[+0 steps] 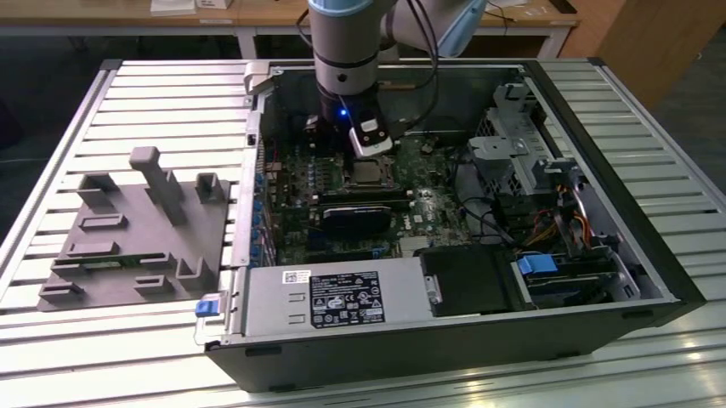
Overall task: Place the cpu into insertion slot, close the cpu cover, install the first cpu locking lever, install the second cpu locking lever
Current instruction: 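Close the cpu cover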
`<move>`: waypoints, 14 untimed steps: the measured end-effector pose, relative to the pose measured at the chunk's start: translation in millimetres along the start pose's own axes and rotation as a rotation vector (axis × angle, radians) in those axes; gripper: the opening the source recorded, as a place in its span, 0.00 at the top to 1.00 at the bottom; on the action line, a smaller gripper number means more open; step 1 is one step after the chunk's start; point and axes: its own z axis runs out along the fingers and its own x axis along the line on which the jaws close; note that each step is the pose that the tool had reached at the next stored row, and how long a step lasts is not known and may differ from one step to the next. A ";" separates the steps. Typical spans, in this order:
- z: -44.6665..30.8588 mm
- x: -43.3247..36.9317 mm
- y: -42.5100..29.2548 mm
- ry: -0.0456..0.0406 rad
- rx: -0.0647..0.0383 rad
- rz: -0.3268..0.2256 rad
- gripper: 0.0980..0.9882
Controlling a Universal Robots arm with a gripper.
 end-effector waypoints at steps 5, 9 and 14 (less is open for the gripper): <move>0.3 -1.3 -4.7 0.0023 -0.010 0.001 1.00; 1.0 -2.9 -9.0 0.0063 -0.028 0.002 1.00; 3.4 -3.7 -12.9 0.0129 -0.057 0.003 1.00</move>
